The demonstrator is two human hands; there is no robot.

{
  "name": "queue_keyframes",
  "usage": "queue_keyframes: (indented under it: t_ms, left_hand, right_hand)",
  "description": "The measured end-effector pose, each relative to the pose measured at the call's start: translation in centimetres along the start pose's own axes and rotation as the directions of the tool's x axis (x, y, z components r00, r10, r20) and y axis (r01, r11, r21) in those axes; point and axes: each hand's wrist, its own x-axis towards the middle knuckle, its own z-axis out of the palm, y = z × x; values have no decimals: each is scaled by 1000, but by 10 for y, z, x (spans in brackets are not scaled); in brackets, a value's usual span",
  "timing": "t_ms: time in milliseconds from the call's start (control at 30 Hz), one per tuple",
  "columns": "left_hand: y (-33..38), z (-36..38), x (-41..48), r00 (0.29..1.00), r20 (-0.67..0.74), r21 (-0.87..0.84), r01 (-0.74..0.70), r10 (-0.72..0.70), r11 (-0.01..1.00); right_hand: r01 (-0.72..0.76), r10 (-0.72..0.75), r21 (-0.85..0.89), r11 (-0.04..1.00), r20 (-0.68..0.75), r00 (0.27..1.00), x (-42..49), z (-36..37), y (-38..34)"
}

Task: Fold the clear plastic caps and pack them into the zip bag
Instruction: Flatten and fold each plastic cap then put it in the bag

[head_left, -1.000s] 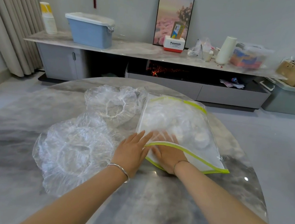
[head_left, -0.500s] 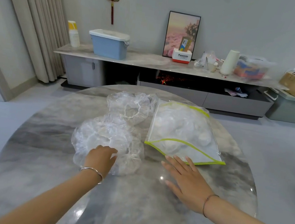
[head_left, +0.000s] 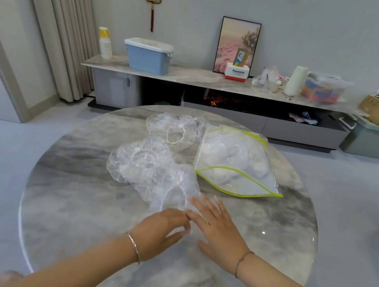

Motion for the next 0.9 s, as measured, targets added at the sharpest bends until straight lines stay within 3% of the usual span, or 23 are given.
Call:
queue_keyframes:
  t_ms: [133, 233, 333, 400, 467, 533, 600, 733, 800, 833, 900]
  left_hand:
    - [-1, -4, -18, 990, 126, 75, 50, -59, 996]
    - [-10, -9, -33, 951, 239, 185, 155, -198, 970]
    - [-20, -6, -38, 933, 285, 253, 149, -221, 956]
    - [-26, -5, -38, 936, 275, 226, 160, -220, 961]
    - [-31, -2, -36, 953, 201, 170, 193, -226, 966]
    - [-27, -1, -31, 940, 75, 75, 326, -332, 942]
    - [-22, 2, -25, 884, 13, -51, 468, -468, 882]
    - [-22, 6, -19, 793, 0, -142, 603, -609, 785]
    - [-22, 6, -20, 759, -26, -45, 649, -650, 759]
    - [-22, 8, -21, 791, -104, 45, 609, -602, 792]
    - [-20, 8, -19, 896, -292, 171, 393, -334, 904]
  right_hand:
    - [-2, 5, 35, 999, -93, 996, -11, 9, 7]
    - [-208, 195, 201, 957, 82, 977, -15, 1, 10]
    - [-487, 382, 437, 756, 309, 871, -22, 0, 15]
    - [-571, 450, 616, 543, 362, 817, -26, 3, 18]
    - [-634, 507, 682, 363, 427, 749, -26, 6, 19]
    - [-686, 553, 674, 274, 473, 686, -26, 7, 19]
    - [-743, 591, 623, 245, 511, 624, -26, 8, 20]
    - [-818, 622, 487, 306, 549, 559, -27, 9, 20]
    - [-803, 634, 370, 468, 492, 596, -28, 6, 17]
    - [-761, 640, 324, 562, 412, 648, -29, 6, 15]
    - [-639, 596, 279, 717, 231, 769, -28, 6, 6]
